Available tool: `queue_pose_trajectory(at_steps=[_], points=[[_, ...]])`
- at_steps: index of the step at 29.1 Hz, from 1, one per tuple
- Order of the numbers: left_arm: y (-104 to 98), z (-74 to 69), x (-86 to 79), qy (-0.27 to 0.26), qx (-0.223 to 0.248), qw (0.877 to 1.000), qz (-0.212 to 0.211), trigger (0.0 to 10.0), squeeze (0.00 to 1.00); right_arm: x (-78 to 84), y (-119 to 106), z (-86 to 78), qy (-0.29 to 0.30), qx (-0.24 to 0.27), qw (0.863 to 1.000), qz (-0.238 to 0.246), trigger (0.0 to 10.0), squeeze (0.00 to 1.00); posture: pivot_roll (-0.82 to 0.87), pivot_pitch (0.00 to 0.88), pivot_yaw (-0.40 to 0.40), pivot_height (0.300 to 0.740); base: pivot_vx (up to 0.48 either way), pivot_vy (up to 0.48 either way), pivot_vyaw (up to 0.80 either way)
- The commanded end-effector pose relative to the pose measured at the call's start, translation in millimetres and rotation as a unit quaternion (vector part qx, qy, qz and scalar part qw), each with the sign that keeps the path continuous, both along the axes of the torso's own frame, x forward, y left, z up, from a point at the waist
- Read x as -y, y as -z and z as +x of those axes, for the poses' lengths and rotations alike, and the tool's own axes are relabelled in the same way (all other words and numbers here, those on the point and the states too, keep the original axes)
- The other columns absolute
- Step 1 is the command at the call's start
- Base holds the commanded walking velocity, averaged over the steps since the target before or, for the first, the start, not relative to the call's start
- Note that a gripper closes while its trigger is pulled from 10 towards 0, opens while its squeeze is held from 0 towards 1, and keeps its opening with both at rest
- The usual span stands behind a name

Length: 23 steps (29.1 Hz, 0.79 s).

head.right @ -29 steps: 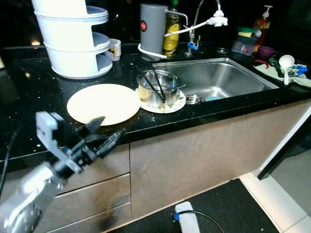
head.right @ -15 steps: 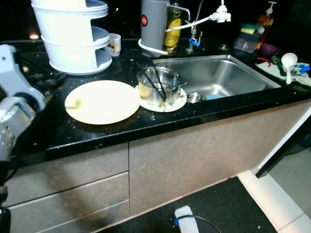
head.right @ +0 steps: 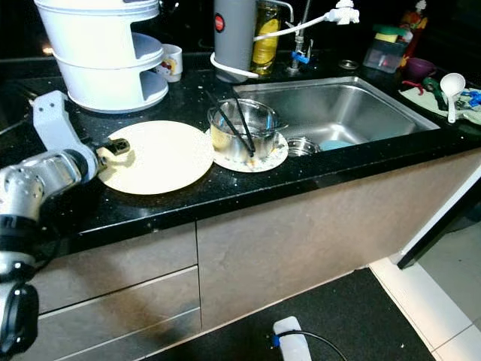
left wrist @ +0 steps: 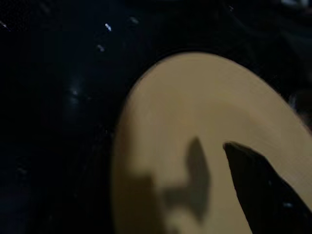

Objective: Kitchen organization

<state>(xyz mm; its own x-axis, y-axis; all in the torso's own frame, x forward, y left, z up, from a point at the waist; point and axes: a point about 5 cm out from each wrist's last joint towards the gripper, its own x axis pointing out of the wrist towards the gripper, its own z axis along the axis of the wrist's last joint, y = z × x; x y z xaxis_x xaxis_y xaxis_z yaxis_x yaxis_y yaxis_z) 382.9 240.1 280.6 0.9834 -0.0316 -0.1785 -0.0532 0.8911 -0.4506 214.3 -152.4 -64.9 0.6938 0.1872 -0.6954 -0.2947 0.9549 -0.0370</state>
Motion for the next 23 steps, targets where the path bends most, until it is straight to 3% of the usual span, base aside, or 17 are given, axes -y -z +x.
queue_pose_trajectory(at_steps=[1,6,11,12,13,14,23], points=[[9.4,1.3,6.2,0.023,-0.030,0.999,-0.024,10.0,0.00,2.1,4.1,-6.9,0.003,-0.011,1.000,-0.001,10.0,0.00,0.02,0.128,-0.070,0.740,0.000,0.000,0.00],[11.7,-0.7,8.2,0.053,-0.060,0.996,-0.047,10.0,0.00,0.7,3.5,-5.5,0.005,-0.010,1.000,0.001,10.0,0.00,0.03,0.131,-0.073,0.740,0.000,0.000,0.00],[9.5,-3.1,3.8,0.052,-0.059,0.994,-0.071,9.7,0.00,-1.5,3.0,-4.5,0.003,-0.010,1.000,0.003,10.0,0.00,0.03,0.131,-0.073,0.740,0.000,0.000,0.00],[7.6,-3.8,3.0,0.052,-0.055,0.994,-0.081,4.9,0.00,-1.8,3.0,-4.4,0.004,-0.010,1.000,0.004,10.0,0.00,0.03,0.131,-0.077,0.740,0.000,0.000,0.00],[6.4,-4.2,2.4,0.053,-0.052,0.993,-0.087,4.9,0.00,-1.9,3.0,-4.3,0.004,-0.010,1.000,0.004,10.0,0.00,0.03,0.131,-0.077,0.740,0.000,0.000,0.00],[4.9,-4.6,1.3,0.054,-0.050,0.993,-0.090,0.0,0.00,-2.4,2.9,-4.0,0.004,-0.010,1.000,0.004,10.0,0.00,0.03,0.127,-0.076,0.740,0.000,0.000,0.00],[2.7,-12.4,-11.3,0.049,-0.039,0.991,-0.117,0.0,0.00,-5.2,2.8,-3.5,0.000,-0.011,1.000,0.005,10.0,0.00,0.03,0.124,-0.075,0.740,0.000,0.000,0.00]])
